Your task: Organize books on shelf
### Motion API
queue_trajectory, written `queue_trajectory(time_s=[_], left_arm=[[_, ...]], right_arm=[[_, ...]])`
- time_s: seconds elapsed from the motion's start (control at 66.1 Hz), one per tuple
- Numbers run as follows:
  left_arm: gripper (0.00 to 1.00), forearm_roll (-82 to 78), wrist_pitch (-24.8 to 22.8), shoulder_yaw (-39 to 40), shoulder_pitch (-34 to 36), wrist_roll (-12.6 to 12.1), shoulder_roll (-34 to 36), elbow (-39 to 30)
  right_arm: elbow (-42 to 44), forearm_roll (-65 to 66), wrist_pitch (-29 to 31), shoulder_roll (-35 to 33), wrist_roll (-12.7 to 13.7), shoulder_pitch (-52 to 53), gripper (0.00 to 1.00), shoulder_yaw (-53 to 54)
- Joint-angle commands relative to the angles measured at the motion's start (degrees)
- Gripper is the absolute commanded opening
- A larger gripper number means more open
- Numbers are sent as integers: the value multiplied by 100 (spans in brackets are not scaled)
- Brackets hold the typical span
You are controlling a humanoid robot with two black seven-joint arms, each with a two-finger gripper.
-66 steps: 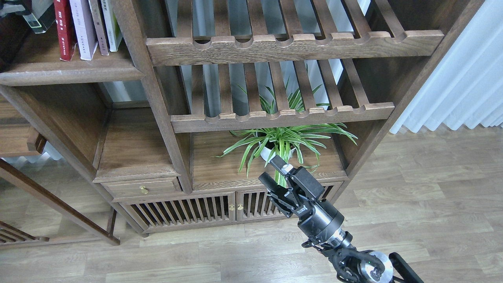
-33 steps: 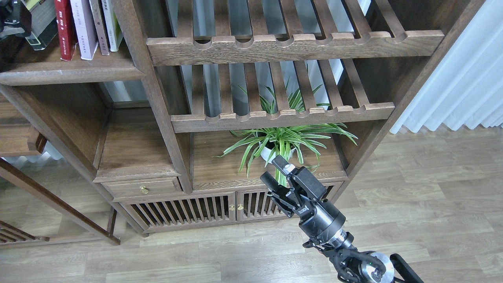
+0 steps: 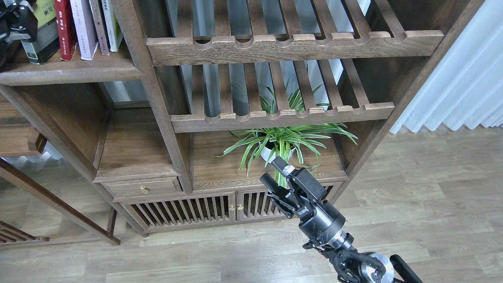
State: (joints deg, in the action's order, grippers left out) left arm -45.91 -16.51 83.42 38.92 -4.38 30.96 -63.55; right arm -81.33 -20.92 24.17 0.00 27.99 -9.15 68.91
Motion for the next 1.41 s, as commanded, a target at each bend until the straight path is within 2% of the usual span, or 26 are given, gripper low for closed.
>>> queue_trajectory(time_s=[0.0,0.212,0.287,0.666,0.772,0.968,1.029,1.044,1.104,1.195,1.256,1.392], left_arm=[[33,29,-1,33,37,-1,-2,-17],[33,99,-10,227,450,-89,-11,-87],[34,309,-1,166,782,-63,-80,-35],[35,644,-1,148,1241,-19,-134,-52],[39,1301,-10,148,1136,-89,-178,-236],[40,2718,-19,192,687,-19,-283,-869],[44,2947,-19,218,687,-19,-389,-1045],[50,2999,-28,227,696,16,-519,-1167],[59,3000,-54,288,678,16,-801,-1449],[62,3009,-89,508,661,16,-995,-1564],[65,3009,-308,649,670,16,-1109,-1564],[68,3017,-1149,798,661,34,-1267,-1564]], right_arm=[[3,0,0,0,1,1,90,0],[3,0,0,0,1,-17,90,26],[3,0,0,0,1,-34,90,26],[3,0,0,0,1,-43,90,35],[-6,0,0,0,1,-43,90,18],[-76,0,-9,0,1,-35,90,18],[-76,0,-18,0,1,-43,90,26],[-76,0,-18,0,1,-43,90,35],[-76,0,-18,0,1,-43,90,44],[-76,0,-9,0,1,-43,90,53],[-76,0,-9,0,1,-43,90,62],[-76,0,-9,0,1,-70,90,70]])
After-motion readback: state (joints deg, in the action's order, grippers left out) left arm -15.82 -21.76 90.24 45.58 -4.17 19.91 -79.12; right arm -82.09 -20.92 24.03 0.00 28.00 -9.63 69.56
